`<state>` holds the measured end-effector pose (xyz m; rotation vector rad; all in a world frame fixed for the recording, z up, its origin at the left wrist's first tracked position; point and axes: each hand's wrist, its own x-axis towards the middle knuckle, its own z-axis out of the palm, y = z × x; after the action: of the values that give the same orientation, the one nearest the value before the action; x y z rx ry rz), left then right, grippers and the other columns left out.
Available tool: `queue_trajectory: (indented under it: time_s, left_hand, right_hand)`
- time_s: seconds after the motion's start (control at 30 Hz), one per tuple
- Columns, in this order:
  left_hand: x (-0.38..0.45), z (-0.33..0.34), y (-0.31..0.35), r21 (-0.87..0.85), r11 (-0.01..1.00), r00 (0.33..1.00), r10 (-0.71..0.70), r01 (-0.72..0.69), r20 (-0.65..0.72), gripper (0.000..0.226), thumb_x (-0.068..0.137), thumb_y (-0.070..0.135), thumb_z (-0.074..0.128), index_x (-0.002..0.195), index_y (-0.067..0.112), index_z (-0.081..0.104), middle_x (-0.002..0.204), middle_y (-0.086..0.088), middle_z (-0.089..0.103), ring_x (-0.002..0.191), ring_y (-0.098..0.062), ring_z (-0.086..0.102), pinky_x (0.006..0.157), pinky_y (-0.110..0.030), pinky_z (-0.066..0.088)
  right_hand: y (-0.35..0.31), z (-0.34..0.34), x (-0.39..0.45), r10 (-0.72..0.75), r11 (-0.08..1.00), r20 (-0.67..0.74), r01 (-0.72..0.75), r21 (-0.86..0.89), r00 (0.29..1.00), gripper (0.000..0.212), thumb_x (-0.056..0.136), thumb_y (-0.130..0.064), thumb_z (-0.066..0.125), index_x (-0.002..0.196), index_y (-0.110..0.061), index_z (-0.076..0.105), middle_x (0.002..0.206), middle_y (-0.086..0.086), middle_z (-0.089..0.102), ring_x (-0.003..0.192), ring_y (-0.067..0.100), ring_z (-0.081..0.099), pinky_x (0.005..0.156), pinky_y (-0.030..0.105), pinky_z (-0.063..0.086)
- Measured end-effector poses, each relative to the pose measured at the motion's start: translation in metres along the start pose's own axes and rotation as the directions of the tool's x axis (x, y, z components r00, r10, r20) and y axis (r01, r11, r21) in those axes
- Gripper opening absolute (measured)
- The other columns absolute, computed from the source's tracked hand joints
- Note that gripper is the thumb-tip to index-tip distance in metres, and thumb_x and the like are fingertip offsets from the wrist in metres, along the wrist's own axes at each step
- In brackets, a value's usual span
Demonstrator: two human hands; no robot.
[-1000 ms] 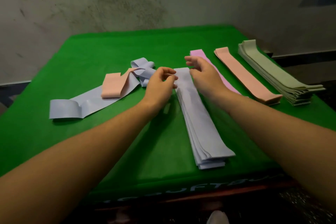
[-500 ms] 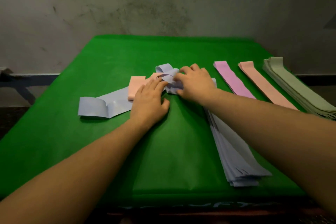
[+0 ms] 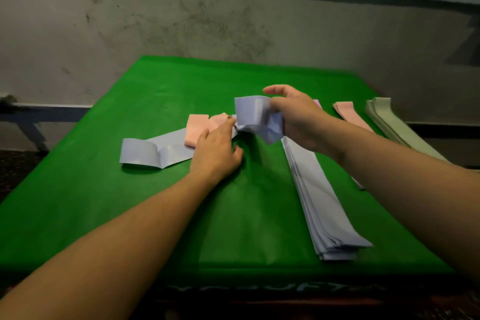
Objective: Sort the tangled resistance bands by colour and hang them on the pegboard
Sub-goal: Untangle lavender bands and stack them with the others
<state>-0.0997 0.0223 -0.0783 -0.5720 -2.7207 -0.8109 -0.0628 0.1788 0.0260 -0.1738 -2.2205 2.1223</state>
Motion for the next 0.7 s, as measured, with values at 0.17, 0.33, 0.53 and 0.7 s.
queue_trajectory:
  time_s: [0.17,0.33,0.53,0.7]
  left_hand:
    - [-0.007,-0.005,0.001,-0.275,0.960,0.999,0.040,-0.043,-0.019,0.052,0.087,0.022,0.065,0.136,0.020,0.048,0.139,-0.003,0.055,0.124,-0.020,0.052,0.107,-0.044,0.042]
    - [-0.040,-0.022,0.023,-0.655,0.754,0.990,0.119,-0.038,0.080,0.063,0.072,0.025,0.054,0.133,0.031,0.040,0.140,-0.001,0.049,0.132,-0.017,0.047,0.112,-0.038,0.038]
    - [-0.072,-0.067,0.065,-0.829,0.555,0.991,0.132,-0.070,0.005,0.040,0.087,0.018,0.061,0.125,0.020,0.051,0.127,-0.008,0.061,0.110,0.000,0.060,0.094,-0.020,0.047]
    - [-0.086,-0.098,0.084,-0.793,0.594,0.985,0.165,-0.135,-0.044,0.014,0.097,0.005,0.057,0.102,-0.006,0.064,0.094,-0.014,0.068,0.082,-0.006,0.058,0.075,-0.023,0.048]
  right_hand:
    - [-0.022,-0.003,-0.037,0.052,0.978,0.149,-0.080,0.190,0.987,0.038,0.090,0.006,0.032,0.101,-0.012,0.064,0.086,0.007,0.060,0.072,0.014,0.061,0.066,0.027,0.056]
    - [-0.033,-0.009,-0.065,0.034,0.965,0.180,-0.079,0.251,0.983,0.036,0.089,0.007,0.031,0.101,-0.011,0.060,0.089,0.007,0.060,0.076,0.016,0.059,0.069,0.026,0.054]
    - [-0.042,-0.022,-0.103,0.076,0.974,0.289,-0.133,0.182,0.954,0.039,0.091,0.007,0.041,0.111,-0.019,0.061,0.096,0.007,0.066,0.081,0.019,0.062,0.073,0.035,0.051]
    - [-0.053,-0.027,-0.130,0.056,0.971,0.295,-0.122,0.208,0.954,0.034,0.093,0.008,0.045,0.112,-0.016,0.059,0.092,0.007,0.067,0.076,0.018,0.065,0.069,0.032,0.056]
